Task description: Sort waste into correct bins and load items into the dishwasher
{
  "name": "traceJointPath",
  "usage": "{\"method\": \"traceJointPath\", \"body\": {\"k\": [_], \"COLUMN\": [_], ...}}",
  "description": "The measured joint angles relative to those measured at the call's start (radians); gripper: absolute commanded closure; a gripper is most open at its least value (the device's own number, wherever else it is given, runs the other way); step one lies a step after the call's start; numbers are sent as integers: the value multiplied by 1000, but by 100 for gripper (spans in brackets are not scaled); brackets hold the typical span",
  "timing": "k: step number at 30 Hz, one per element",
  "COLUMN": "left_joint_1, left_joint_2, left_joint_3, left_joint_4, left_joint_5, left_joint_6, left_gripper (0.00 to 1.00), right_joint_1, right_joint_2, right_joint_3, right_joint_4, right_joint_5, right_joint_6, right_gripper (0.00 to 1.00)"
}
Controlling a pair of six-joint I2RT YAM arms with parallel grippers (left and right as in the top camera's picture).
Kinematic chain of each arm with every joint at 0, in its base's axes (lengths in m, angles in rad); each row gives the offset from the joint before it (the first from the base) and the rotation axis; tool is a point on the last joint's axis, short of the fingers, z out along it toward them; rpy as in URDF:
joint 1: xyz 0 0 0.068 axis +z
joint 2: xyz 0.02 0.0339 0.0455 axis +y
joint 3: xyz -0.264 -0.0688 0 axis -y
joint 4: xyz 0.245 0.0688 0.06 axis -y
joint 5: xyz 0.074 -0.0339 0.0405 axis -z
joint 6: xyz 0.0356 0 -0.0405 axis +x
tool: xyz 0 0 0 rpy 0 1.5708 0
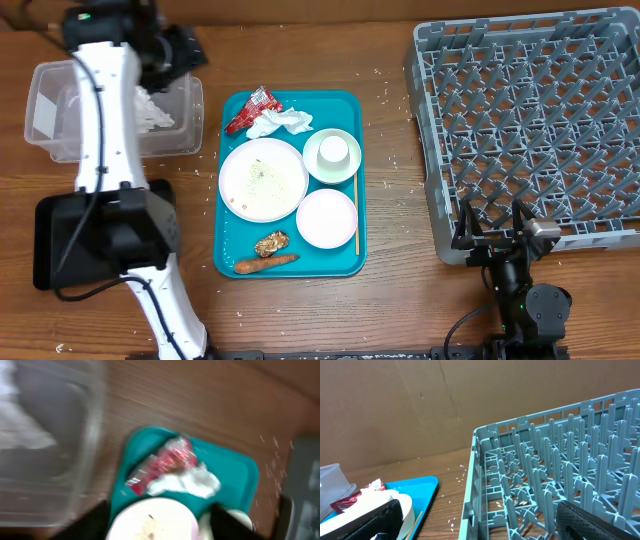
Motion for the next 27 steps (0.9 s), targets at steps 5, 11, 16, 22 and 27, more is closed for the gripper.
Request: {"method": "traceJointPath", "body": {"k": [5, 11, 16, 22, 27], "left_joint_1": [-164, -294, -320, -320, -320], "left_joint_2": [1, 66, 189, 259, 262], "left_joint_3": [-37, -132, -158, -159, -160], "left_joint_4": [2, 39, 90, 158, 224], "left_joint_5": [-26, -116, -126, -121, -118], "left_joint_6": [-21, -95, -203, -321, -399], "left_gripper": [54, 39, 40, 39, 89], "right_joint_1": [0, 0, 0, 0, 0], "right_joint_2": [0, 0, 0, 0, 0], "right_joint_3": [0, 0, 0, 0, 0], "right_joint_4": [0, 0, 0, 0, 0], "right_joint_5": [0, 0, 0, 0, 0], "right_joint_6": [0, 0, 0, 0, 0], "right_gripper": [0, 0, 0, 0, 0]}}
